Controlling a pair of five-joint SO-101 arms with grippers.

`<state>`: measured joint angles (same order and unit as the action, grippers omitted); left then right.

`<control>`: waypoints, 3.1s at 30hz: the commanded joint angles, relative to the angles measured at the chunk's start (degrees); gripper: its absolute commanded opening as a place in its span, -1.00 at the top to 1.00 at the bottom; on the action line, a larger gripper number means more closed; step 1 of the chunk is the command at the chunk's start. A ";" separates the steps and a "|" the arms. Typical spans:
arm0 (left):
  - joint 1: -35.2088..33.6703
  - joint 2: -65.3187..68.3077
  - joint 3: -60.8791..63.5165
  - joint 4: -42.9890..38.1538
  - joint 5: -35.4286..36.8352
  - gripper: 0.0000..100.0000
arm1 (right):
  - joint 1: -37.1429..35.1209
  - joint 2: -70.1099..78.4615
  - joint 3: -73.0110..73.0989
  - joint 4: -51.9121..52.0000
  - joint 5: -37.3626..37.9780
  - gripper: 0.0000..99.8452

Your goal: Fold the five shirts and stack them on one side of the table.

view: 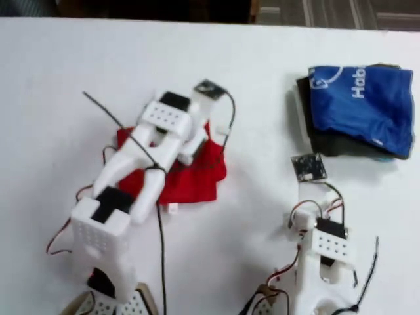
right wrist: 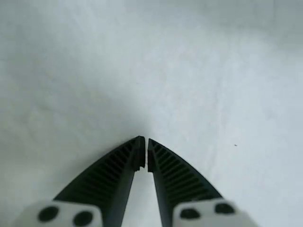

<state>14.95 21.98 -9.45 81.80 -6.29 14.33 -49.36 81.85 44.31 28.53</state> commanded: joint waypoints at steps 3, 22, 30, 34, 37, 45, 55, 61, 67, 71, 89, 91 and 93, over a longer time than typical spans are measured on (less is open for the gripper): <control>-2.55 -0.62 -9.98 -3.43 3.69 0.82 | 0.66 -1.01 -0.18 -0.84 -0.53 0.96; 2.11 34.29 -47.60 -5.71 2.11 0.80 | 0.66 -1.01 -0.18 -0.84 -0.53 0.96; 2.11 39.65 -76.09 15.91 2.20 0.79 | 0.75 -1.01 -0.18 -0.84 -0.53 0.96; 0.79 39.21 -80.92 20.84 2.20 0.79 | 0.75 -1.01 -0.18 -0.84 -0.53 0.96; 0.18 36.57 -75.91 20.92 2.46 0.79 | 0.75 -1.01 -0.18 -0.84 -0.53 0.96; 3.96 13.80 -35.47 20.48 4.13 0.79 | 0.75 -1.01 -0.18 -0.84 -0.53 0.96; 11.60 -0.79 -2.59 11.60 4.66 0.62 | 0.75 -1.01 -0.18 -0.92 -0.62 0.96; 11.69 -0.62 2.59 6.15 6.07 0.62 | 0.75 -1.01 -0.18 -0.92 -0.62 0.96; 11.25 -0.62 8.04 -2.20 5.98 0.62 | 0.75 -1.01 -0.18 -0.92 -0.62 0.96; 11.16 -0.62 9.54 -5.54 5.98 0.62 | 0.75 -1.01 -0.18 -0.92 -0.62 0.96; 11.78 -1.32 6.11 -2.81 6.42 0.95 | 0.75 -1.01 -0.18 -0.92 -0.62 0.96; 11.78 -1.32 2.33 -0.53 7.74 0.95 | 0.75 -1.01 -0.18 -0.92 -0.62 0.96; 11.78 -1.14 -1.63 1.23 8.09 0.95 | 0.75 -1.01 -0.18 -0.92 -0.62 0.96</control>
<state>26.11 24.44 -5.05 80.48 0.84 14.33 -49.36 81.85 44.31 28.53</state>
